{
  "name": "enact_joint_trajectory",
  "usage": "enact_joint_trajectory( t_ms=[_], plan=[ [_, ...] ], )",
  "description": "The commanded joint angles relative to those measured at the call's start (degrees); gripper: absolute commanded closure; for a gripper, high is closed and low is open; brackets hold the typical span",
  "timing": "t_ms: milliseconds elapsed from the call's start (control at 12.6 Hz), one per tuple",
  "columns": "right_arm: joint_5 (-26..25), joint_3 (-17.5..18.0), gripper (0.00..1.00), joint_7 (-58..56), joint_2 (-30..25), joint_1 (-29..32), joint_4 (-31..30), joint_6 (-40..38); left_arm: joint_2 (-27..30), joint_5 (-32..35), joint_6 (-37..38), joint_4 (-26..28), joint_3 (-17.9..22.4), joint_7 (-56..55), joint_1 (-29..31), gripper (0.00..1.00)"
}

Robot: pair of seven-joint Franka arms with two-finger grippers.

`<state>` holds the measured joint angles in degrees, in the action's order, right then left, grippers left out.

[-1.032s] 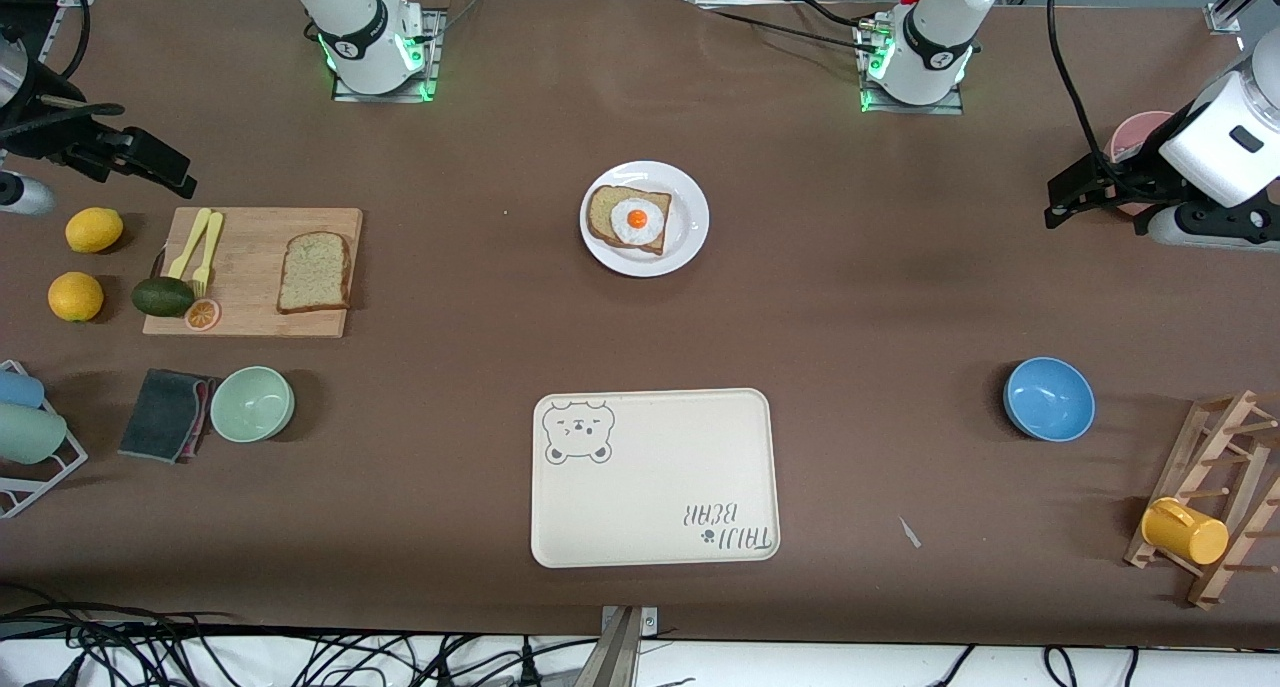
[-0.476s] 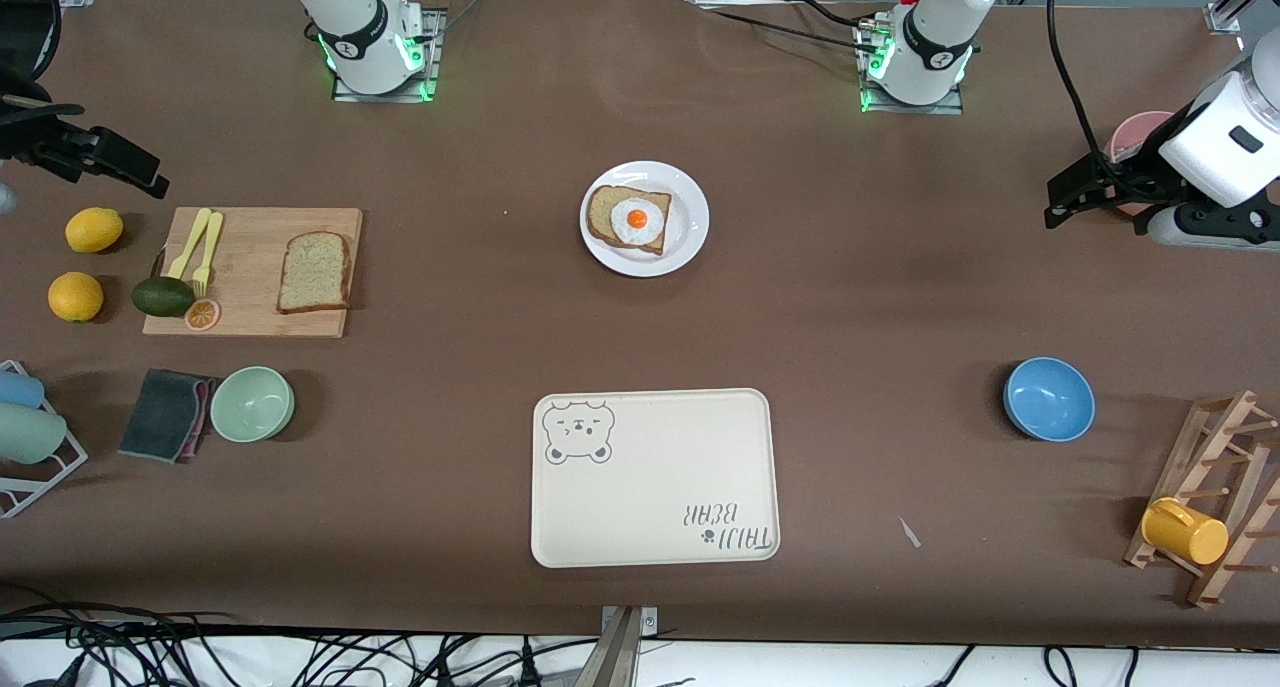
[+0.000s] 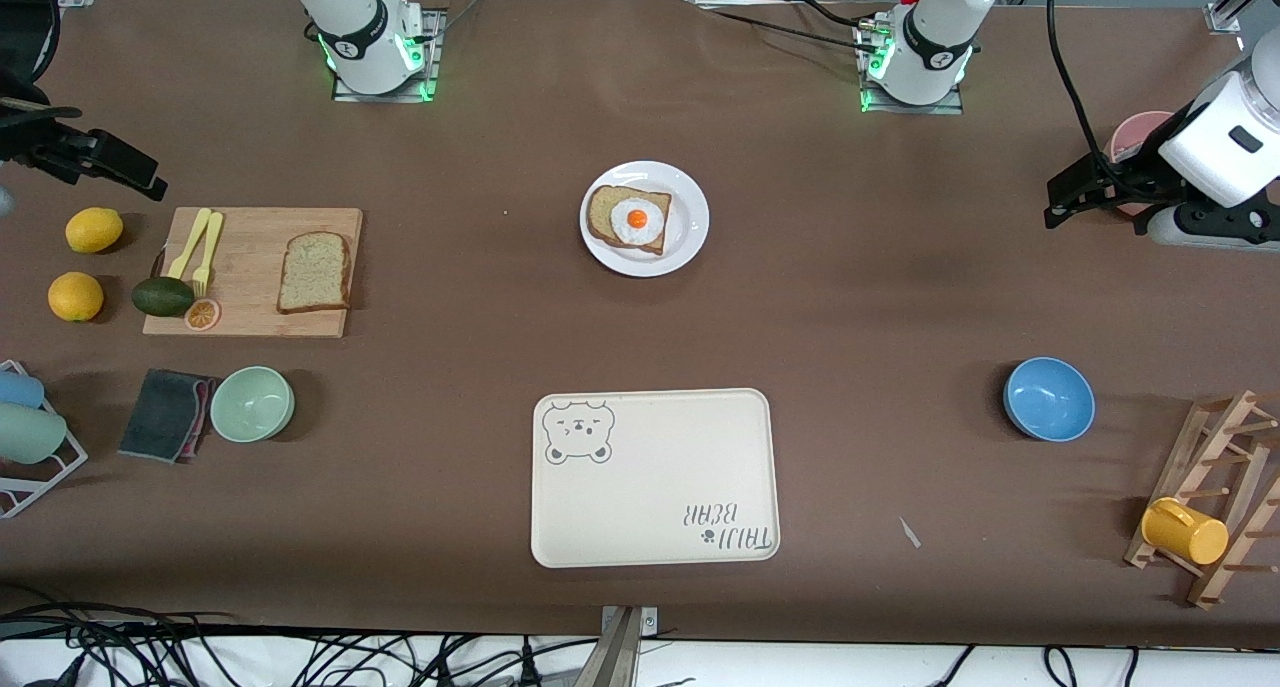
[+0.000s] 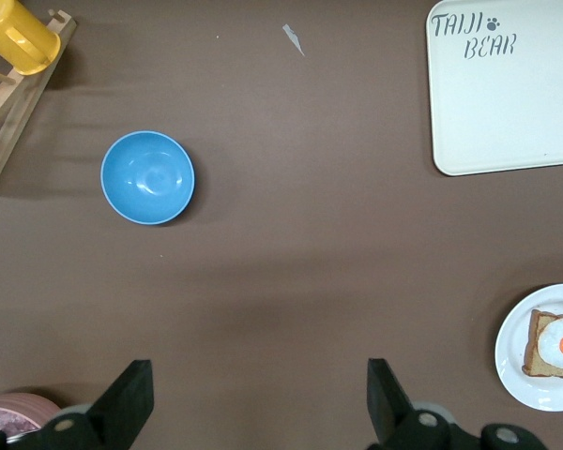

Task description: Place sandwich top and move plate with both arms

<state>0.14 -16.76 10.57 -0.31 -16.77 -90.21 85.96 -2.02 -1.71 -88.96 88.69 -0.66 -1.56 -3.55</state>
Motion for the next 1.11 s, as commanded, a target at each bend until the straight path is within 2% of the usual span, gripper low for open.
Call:
enact_joint_trajectory(
  t_ms=[0, 318, 635, 715, 1032],
  plan=[
    [0.75, 0.15, 0.00, -0.73, 1.18, -0.54, -0.58, 1.22, -0.62, 1.45, 1.24, -1.76, 0.05, -0.46, -0.40, 0.00],
    [0.48, 0.24, 0.00, -0.38, 0.83, -0.54, -8.56, 10.26, -0.79, 1.71, 1.24, -1.68, -0.57, -0.37, -0.58, 0.00],
    [0.48, 0.68, 0.00, 0.06, 2.24, -1.07, -24.62, 27.73, -0.88, 2.67, 1.07, -1.76, -0.65, -0.11, -0.49, 0.00],
    [0.39, 1.03, 0.01, 0.06, 4.07, -2.46, -27.53, 30.73, -0.88, 4.42, 1.15, -1.68, -0.74, -0.02, -0.49, 0.00],
    [0.39, 1.12, 0.00, 0.58, 8.64, -3.09, -33.79, 40.68, -1.40, 6.81, 1.07, -1.68, -1.18, 0.24, -0.58, 0.00]
  ],
)
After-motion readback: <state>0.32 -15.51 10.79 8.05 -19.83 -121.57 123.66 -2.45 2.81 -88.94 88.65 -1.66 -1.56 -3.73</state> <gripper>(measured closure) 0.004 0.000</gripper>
